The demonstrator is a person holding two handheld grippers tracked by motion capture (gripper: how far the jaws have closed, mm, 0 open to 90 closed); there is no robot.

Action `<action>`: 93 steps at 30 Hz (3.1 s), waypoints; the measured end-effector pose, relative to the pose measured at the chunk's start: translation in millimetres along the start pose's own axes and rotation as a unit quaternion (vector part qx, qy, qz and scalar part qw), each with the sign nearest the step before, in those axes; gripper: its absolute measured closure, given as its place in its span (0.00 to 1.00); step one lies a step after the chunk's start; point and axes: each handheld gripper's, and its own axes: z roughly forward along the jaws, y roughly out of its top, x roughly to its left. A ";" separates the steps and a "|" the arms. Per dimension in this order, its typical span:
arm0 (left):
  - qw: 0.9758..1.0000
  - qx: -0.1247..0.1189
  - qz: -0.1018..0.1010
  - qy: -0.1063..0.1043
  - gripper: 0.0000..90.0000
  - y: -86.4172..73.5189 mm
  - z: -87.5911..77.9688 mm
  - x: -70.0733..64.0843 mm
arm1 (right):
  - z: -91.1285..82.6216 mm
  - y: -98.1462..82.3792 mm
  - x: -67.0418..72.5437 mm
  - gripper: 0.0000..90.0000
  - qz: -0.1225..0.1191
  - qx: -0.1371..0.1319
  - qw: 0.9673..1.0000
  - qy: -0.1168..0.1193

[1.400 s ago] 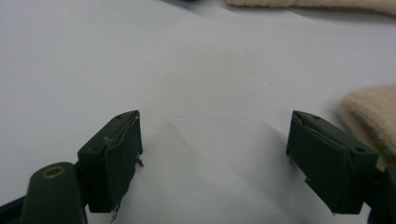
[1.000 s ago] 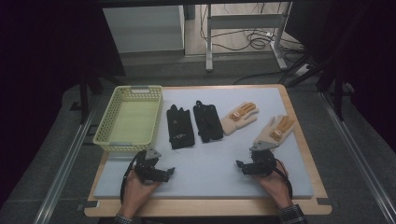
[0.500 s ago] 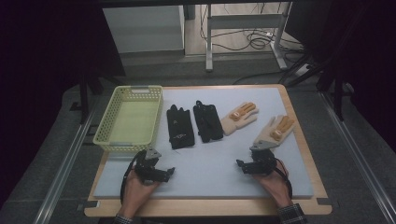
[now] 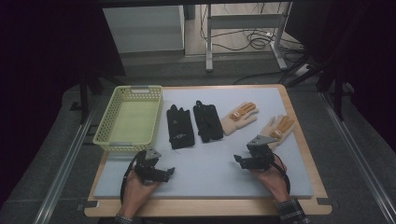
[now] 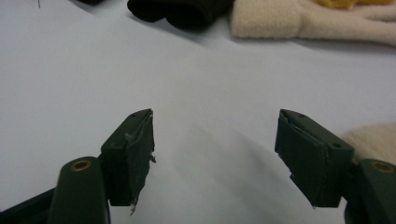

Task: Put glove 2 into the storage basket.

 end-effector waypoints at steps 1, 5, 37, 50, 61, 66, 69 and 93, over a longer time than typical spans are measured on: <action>1.000 0.000 0.002 0.000 0.03 0.1 0.0 0.3 | 1.2 3.0 0.3 0.33 -0.002 0.001 1.000 0.000; 1.000 0.000 0.000 0.000 0.03 0.0 0.0 0.0 | 5.7 15.7 0.7 0.44 -0.003 -0.002 1.000 0.007; 1.000 0.000 0.001 -0.001 0.03 0.0 0.0 0.4 | 97.0 111.2 0.0 0.53 -0.024 0.003 1.000 0.005; 1.000 0.000 0.002 0.000 0.03 0.0 0.0 0.5 | 148.7 124.3 0.4 0.38 -0.037 0.028 0.998 -0.036; 1.000 0.000 0.002 0.000 0.03 -0.1 0.0 0.4 | 149.6 127.3 4.3 0.91 -0.002 0.036 0.999 -0.014; 1.000 0.000 0.002 -0.001 0.03 0.0 0.0 0.5 | 131.8 130.0 1.1 0.93 0.008 0.011 1.000 -0.014; 1.000 0.001 0.002 -0.001 0.03 0.0 0.0 0.5 | 113.5 134.5 3.0 0.93 0.009 -0.006 1.000 -0.004; 1.000 0.000 0.002 0.000 0.03 0.0 0.0 0.4 | 22.6 64.6 56.9 0.65 0.001 -0.012 0.998 0.065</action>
